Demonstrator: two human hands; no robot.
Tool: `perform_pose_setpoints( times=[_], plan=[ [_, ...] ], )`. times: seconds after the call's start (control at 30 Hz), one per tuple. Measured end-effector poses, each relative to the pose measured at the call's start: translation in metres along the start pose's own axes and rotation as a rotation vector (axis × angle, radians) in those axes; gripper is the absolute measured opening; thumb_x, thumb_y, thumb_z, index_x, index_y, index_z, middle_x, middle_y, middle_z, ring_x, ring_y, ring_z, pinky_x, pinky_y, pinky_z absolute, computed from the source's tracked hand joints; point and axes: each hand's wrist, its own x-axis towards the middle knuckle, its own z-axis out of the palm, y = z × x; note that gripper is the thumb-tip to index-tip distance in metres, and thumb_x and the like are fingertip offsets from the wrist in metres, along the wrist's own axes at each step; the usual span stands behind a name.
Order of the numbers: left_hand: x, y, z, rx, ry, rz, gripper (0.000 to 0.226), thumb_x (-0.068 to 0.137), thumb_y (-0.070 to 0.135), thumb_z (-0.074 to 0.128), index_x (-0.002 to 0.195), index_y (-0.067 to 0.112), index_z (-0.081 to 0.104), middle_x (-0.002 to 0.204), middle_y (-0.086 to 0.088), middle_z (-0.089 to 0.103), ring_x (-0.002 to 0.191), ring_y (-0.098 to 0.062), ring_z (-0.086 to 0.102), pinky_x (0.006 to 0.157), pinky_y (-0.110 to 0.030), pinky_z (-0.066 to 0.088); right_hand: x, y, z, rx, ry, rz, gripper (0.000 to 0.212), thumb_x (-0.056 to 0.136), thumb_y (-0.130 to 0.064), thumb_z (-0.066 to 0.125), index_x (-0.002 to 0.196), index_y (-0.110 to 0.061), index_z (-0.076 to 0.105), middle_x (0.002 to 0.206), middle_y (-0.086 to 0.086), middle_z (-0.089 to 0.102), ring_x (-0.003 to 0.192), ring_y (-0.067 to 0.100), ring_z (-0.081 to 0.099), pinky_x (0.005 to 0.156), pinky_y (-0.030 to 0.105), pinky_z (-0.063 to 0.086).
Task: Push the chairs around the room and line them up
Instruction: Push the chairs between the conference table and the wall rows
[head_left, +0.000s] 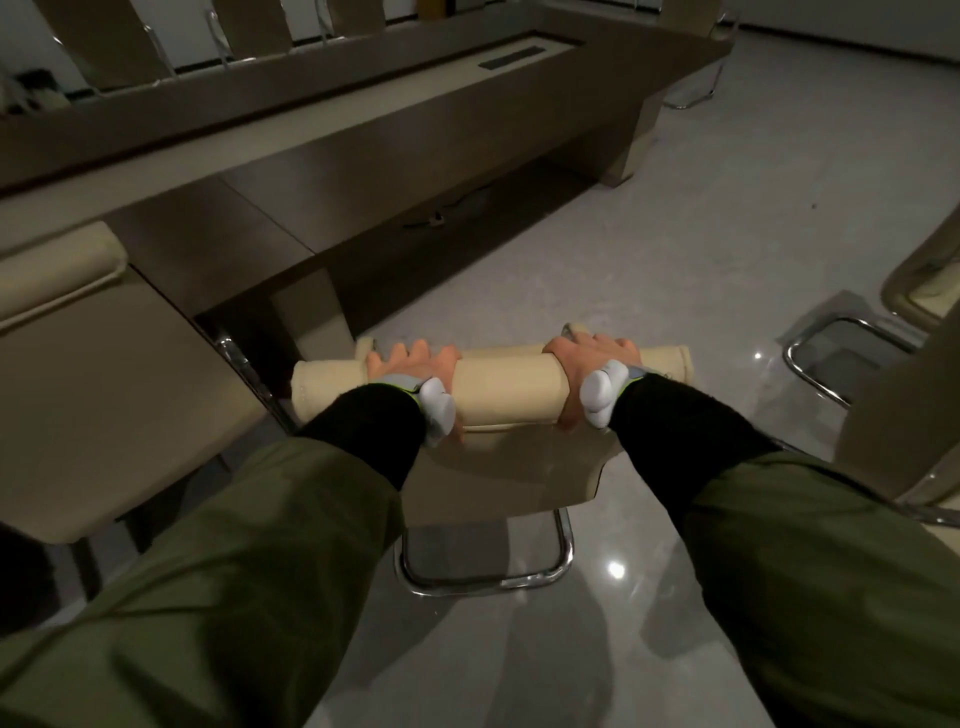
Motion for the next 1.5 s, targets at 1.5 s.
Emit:
perform_pose_setpoints(
  times=[1.5],
  plan=[
    [0.312, 0.066, -0.111, -0.109, -0.052, -0.364, 0.102, 0.051, 0.066, 0.083, 0.135, 0.037, 0.033, 0.122, -0.001, 0.042, 0.119, -0.029, 0.040, 0.100, -0.055, 0.030, 0.349, 0.187, -0.091, -0.096, 0.027, -0.358, 0.076, 0.053, -0.051, 0.080, 0.121, -0.039, 0.049, 0.116, -0.001, 0.056, 0.113, 0.028, 0.055, 0.098, 0.042, 0.036]
  ],
)
